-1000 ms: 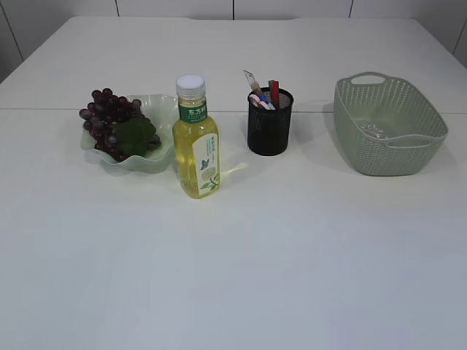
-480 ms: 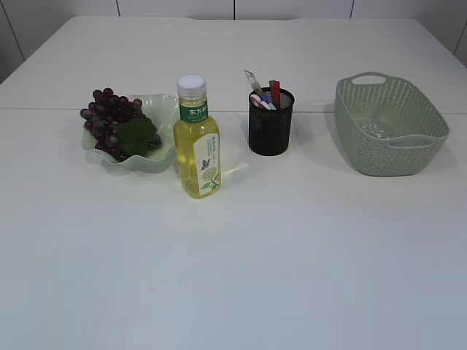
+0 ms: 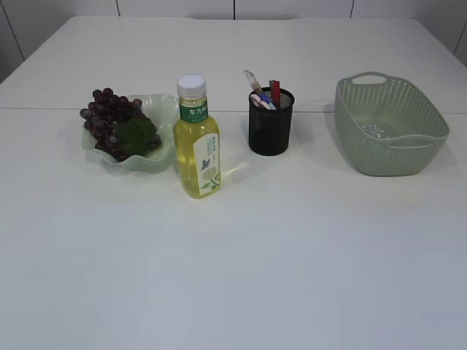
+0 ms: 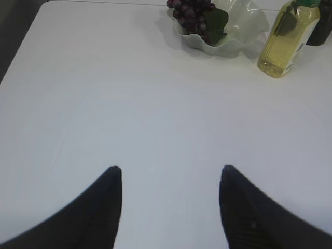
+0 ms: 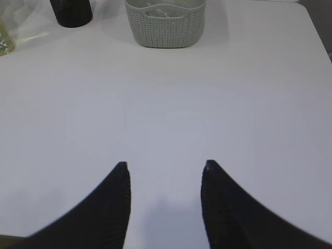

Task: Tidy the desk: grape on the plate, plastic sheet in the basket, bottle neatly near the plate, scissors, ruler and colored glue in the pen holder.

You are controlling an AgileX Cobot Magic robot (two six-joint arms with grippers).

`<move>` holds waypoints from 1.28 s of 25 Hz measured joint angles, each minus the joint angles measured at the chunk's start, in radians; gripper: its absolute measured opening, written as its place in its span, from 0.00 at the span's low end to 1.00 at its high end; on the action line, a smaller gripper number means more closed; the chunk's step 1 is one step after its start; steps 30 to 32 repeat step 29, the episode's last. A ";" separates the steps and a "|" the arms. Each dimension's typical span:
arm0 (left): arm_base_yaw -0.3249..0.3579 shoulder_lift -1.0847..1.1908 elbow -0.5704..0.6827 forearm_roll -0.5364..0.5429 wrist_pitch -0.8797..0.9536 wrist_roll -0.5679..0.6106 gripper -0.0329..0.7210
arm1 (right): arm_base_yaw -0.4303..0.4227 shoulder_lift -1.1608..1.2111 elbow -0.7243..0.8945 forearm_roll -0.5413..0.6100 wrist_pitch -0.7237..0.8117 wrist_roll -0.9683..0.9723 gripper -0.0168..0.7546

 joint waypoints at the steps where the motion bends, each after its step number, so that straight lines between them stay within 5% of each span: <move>1: 0.000 0.000 0.000 0.000 0.000 0.000 0.62 | 0.000 0.000 0.000 0.002 0.000 -0.001 0.50; 32: 0.000 0.000 0.000 0.000 0.000 0.000 0.62 | 0.000 0.000 0.000 0.005 0.000 -0.007 0.50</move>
